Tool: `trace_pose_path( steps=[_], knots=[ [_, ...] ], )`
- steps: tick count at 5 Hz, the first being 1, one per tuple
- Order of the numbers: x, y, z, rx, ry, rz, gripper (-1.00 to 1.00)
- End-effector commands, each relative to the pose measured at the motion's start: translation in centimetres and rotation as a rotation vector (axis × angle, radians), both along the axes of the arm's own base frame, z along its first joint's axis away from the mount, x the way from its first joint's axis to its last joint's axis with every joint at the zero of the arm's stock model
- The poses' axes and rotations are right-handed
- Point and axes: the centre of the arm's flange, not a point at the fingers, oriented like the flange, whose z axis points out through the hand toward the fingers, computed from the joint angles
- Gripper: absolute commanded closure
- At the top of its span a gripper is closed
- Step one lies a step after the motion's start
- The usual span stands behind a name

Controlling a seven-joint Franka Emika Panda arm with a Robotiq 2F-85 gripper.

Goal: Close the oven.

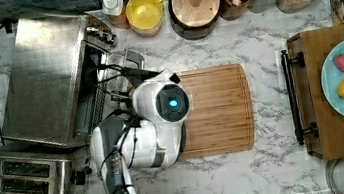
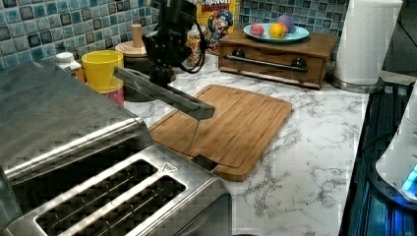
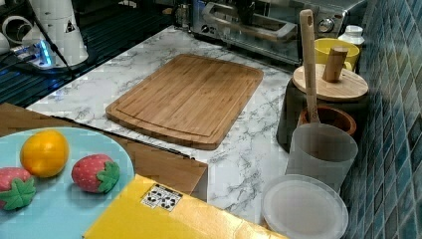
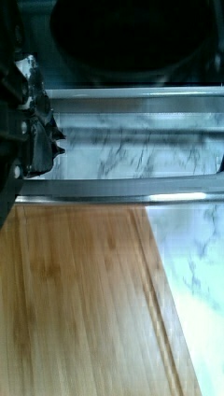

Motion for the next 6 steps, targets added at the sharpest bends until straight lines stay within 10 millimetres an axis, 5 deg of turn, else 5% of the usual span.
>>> trace_pose_path(
  steps=[1, 3, 5, 6],
  knots=[
    [4.7, 19.5, 13.5, -0.256, -0.106, 0.066, 1.00],
    [4.7, 20.0, 15.1, -0.325, -0.202, -0.161, 1.00],
    [4.1, 17.4, 18.2, -0.217, -0.195, -0.161, 1.00],
    [4.0, 18.5, 19.3, -0.252, -0.175, -0.101, 1.00]
  ],
)
